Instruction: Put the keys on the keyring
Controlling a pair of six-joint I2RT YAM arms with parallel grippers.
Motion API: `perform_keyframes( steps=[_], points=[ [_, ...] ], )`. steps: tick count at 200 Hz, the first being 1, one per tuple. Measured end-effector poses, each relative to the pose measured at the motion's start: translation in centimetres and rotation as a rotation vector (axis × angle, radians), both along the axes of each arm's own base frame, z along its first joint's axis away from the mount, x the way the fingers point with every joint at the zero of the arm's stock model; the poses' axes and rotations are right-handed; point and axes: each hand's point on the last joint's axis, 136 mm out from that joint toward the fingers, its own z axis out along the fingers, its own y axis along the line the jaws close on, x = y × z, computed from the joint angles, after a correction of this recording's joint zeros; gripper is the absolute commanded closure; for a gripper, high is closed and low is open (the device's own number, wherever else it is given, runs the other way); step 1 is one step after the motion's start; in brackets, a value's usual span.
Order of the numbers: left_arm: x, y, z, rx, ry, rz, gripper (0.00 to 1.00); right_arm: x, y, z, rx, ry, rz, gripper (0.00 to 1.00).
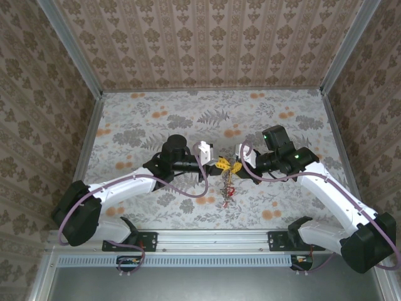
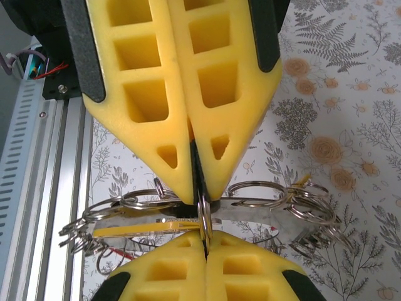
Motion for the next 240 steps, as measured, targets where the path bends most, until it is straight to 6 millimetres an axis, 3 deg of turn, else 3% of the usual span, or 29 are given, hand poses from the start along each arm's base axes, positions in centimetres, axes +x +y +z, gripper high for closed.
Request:
perform_keyframes(
  steps=[129, 141, 151, 180, 240],
  points=[
    [0.0, 0.0, -0.1, -0.003, 0.001, 0.002, 1.00, -0.1, -0.5, -0.5, -0.023, 0.004, -0.014, 1.00],
    [0.0, 0.0, 0.0, -0.006, 0.002, 0.002, 1.00, -0.2, -0.5, -0.4, -0.015, 0.010, -0.008, 0.84],
    [0.0, 0.0, 0.1, -0.009, 0.002, 0.002, 1.00, -0.4, -0.4, -0.3, -0.010, 0.013, -0.002, 0.78],
    [0.2, 0.0, 0.5, -0.026, -0.007, 0.007, 1.00, -0.8, -0.7, 0.0, 0.006, 0.000, -0.003, 0.72],
    [0.2, -0.1, 0.9, -0.040, -0.018, 0.007, 1.00, 0.0, -1.2, 2.8, 0.061, -0.133, -0.039, 0.62]
  ],
)
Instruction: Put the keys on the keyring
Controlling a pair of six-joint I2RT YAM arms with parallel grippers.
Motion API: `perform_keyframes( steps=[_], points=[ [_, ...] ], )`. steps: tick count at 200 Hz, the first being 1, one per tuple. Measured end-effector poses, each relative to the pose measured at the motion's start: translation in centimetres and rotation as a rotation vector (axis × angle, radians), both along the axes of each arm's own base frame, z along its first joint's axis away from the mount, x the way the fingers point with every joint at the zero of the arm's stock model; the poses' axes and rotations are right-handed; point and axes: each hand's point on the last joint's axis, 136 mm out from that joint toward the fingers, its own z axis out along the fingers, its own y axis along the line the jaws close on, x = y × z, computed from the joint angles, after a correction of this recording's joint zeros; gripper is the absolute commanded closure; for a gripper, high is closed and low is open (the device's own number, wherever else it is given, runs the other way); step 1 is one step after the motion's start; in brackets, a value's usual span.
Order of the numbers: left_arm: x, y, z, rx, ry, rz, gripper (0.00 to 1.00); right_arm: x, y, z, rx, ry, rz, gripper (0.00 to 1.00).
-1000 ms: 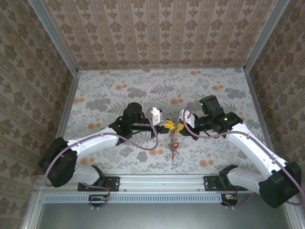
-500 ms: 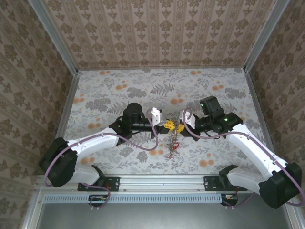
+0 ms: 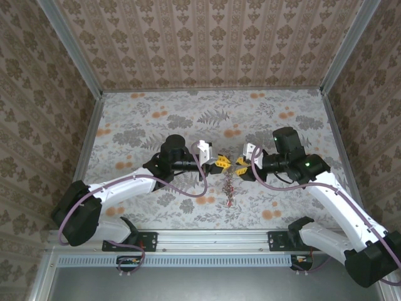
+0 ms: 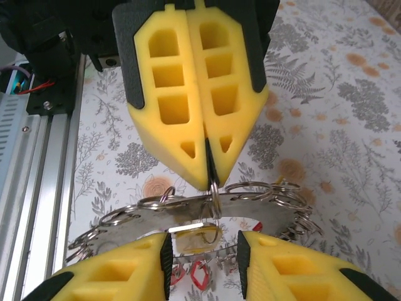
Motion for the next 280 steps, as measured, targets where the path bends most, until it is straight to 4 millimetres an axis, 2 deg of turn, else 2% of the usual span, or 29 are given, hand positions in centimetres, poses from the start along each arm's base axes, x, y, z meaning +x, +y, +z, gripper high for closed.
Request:
perform_keyframes(
  steps=[37, 85, 120, 149, 174, 201, 242, 280],
  points=[
    [0.0, 0.0, 0.1, -0.003, -0.003, 0.000, 1.00, 0.5, 0.4, 0.2, 0.023, 0.001, 0.002, 0.64],
    [0.0, 0.0, 0.1, -0.003, -0.003, -0.001, 1.00, 0.9, 1.1, -0.8, 0.035, 0.058, 0.027, 0.67],
    [0.0, 0.0, 0.1, -0.003, -0.002, 0.001, 1.00, 0.9, 1.6, -0.9, 0.057, 0.083, 0.050, 0.77],
    [0.1, 0.0, 0.1, -0.003, -0.003, 0.004, 1.00, 0.9, 2.1, -0.4, 0.090, 0.085, 0.070, 1.00],
    [0.4, 0.1, 0.0, 0.001, 0.000, 0.016, 1.00, 0.9, 2.1, -0.5, 0.085, 0.083, 0.072, 1.00],
    [0.5, 0.5, -0.9, 0.058, 0.015, 0.036, 0.81, 0.9, 2.0, -0.9, 0.037, 0.070, 0.069, 1.00],
    [0.7, 1.5, -2.5, 0.218, 0.001, 0.063, 0.79, 0.5, 2.2, -1.6, -0.104, 0.053, 0.070, 1.00],
    [0.6, 2.1, -4.0, 0.286, 0.022, 0.073, 0.79, 0.2, 2.3, -2.4, -0.193, 0.048, 0.073, 1.00]
  ],
)
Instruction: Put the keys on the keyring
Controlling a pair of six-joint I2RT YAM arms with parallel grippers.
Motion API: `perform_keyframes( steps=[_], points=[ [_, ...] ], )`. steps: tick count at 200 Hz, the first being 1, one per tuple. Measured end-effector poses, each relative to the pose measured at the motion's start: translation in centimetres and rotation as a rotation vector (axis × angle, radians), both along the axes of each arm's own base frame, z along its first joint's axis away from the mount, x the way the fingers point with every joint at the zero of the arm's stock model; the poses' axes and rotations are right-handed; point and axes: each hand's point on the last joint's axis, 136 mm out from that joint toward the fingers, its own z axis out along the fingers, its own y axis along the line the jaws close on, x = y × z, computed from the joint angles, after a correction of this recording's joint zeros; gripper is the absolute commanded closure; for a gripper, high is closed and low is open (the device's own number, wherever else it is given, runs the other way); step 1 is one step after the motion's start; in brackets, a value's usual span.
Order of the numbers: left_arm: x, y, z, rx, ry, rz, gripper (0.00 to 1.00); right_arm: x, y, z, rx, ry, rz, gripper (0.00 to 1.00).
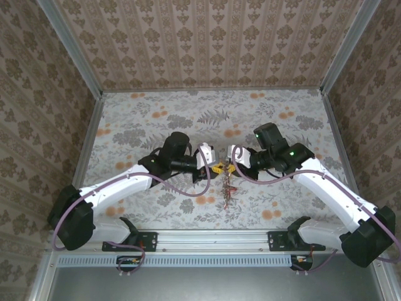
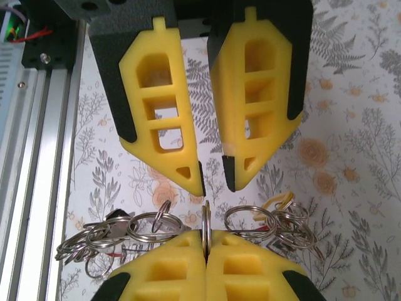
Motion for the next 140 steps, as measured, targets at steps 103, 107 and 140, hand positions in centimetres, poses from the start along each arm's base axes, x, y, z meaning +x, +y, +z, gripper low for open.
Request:
perform_keyframes(
  steps=[103, 107, 140],
  points=[
    [0.0, -1.4, 1.5, -0.075, -0.004, -0.016, 0.74, 0.4, -0.2, -0.5, -0.048, -0.020, -0.020, 1.00],
    [0.0, -1.4, 1.4, -0.072, -0.001, -0.017, 0.75, 0.5, -0.2, -0.4, -0.047, -0.021, -0.021, 1.00],
    [-0.1, -1.7, 0.5, -0.055, 0.020, -0.020, 0.89, 0.6, -0.1, -0.3, -0.042, -0.026, -0.023, 1.00]
  ],
)
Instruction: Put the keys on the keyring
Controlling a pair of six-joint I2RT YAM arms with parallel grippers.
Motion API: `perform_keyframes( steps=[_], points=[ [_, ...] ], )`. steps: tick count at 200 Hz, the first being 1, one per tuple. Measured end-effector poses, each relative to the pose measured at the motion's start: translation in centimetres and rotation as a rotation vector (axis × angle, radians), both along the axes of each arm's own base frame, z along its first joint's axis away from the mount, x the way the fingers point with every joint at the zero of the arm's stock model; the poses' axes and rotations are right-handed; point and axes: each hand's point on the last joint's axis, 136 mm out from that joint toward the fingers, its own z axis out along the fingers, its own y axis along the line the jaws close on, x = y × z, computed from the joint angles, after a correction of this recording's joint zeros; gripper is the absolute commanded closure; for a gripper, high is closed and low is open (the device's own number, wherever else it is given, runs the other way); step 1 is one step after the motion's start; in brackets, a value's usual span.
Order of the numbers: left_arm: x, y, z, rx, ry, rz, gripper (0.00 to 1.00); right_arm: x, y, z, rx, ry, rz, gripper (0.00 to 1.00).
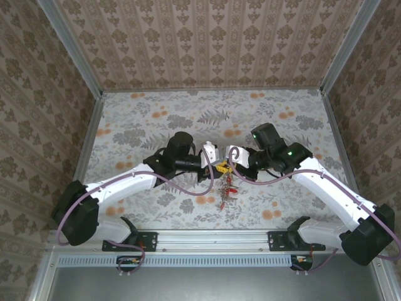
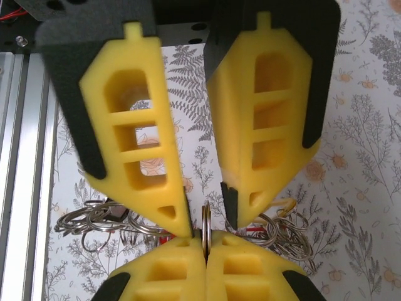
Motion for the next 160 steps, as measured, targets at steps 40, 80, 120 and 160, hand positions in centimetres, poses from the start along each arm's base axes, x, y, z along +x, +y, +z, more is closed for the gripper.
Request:
perform_keyframes(
  steps=[40, 80, 120, 160],
  points=[
    [-0.2, -0.1, 0.1, -0.006, -0.006, -0.012, 1.00, -0.1, -0.1, 0.1, 0.000, -0.002, -0.002, 0.91],
    [-0.2, -0.3, 1.0, -0.075, -0.002, -0.021, 1.00, 0.3, -0.8, 1.4, 0.082, -0.045, -0.045, 0.73],
    [0.0, 0.1, 1.1, -0.132, 0.014, -0.017, 1.00, 0.3, -2.0, 3.8, 0.205, -0.075, -0.088, 0.77],
    [-0.5, 0.3, 2.2, -0.203, -0.012, -0.042, 1.00, -0.4, -1.4, 4.7, 0.273, -0.054, -0.052, 0.78]
  ],
)
